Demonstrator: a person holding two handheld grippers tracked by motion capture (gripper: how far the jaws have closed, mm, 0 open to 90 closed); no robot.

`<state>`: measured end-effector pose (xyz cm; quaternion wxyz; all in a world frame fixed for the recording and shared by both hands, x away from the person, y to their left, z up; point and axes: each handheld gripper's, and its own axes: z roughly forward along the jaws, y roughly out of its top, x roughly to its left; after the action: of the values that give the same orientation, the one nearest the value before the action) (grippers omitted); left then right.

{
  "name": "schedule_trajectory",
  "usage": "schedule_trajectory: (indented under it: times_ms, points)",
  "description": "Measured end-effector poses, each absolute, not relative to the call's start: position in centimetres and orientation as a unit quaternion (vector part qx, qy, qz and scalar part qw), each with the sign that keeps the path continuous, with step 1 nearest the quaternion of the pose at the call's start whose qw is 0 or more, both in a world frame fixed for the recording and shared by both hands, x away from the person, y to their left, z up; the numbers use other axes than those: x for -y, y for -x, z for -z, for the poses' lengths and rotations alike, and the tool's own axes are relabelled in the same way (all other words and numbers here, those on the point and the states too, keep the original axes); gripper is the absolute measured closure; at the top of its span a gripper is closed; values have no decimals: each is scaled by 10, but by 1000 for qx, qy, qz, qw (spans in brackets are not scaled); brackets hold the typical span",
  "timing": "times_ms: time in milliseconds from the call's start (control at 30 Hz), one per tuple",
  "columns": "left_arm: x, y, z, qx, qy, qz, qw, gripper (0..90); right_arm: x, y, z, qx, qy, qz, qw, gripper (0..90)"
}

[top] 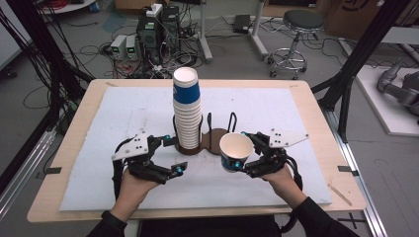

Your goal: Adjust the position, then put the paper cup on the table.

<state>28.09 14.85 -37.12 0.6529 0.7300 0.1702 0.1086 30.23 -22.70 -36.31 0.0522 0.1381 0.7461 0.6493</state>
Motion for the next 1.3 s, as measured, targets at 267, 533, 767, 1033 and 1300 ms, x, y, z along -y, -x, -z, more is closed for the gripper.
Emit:
schedule_trajectory:
  times_ms: [267,533,767,1033,1300]
  points:
    - [-156,-282,372,-175,-724,-126,656,157,239,-300,360,-741,-141,-654,63,218]
    - [-154,-280,373,-165,-733,-135,646,157,241,-298,356,-736,-141,-659,65,218]
    - [-159,-282,377,-175,-733,-140,642,157,248,-301,353,-732,-147,-660,79,217]
    - [-162,-280,379,-182,-735,-143,638,157,260,-309,346,-724,-158,-665,92,215]
    - [-164,-281,380,-185,-735,-144,636,157,279,-318,339,-718,-176,-664,115,210]
